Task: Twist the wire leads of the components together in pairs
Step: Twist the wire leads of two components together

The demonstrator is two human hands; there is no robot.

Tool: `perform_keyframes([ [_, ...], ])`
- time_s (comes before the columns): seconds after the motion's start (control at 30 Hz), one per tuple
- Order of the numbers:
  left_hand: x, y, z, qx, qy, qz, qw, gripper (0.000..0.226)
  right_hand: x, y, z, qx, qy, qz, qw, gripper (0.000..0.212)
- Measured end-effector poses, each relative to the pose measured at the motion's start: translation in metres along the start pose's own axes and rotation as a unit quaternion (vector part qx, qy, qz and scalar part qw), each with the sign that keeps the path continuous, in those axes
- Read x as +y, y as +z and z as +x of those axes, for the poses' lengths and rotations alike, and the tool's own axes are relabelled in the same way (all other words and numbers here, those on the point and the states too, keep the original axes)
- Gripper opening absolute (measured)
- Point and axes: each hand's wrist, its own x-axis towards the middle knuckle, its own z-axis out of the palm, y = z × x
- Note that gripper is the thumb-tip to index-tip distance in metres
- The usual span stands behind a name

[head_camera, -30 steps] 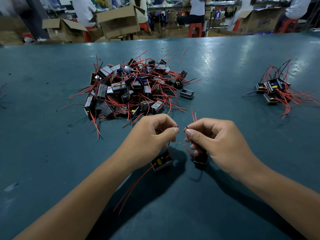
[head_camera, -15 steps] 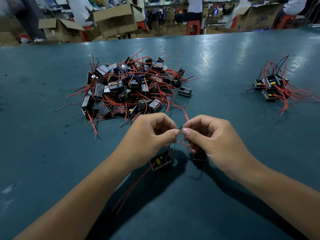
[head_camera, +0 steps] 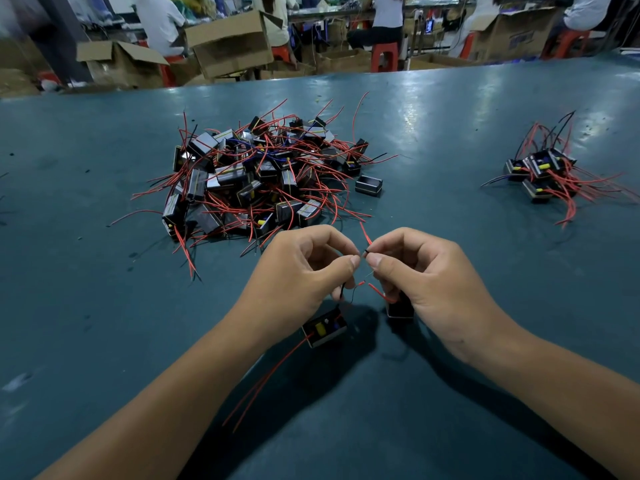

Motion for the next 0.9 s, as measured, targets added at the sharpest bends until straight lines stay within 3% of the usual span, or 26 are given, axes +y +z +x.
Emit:
perform_keyframes([
  [0.6, 0.007, 0.007, -0.004, 0.019, 0.001, 0.005, 1.0, 0.003, -0.003, 0.007, -0.001, 0.031, -0.007, -0.005, 0.999, 0.017],
  [0.9, 0.017, -0.003, -0.005, 0.023, 0.117, 0.222, 0.968, 0.007, 0.0, 0.008, -0.004, -0.002, -0.053, -0.074, 0.996, 0.014],
])
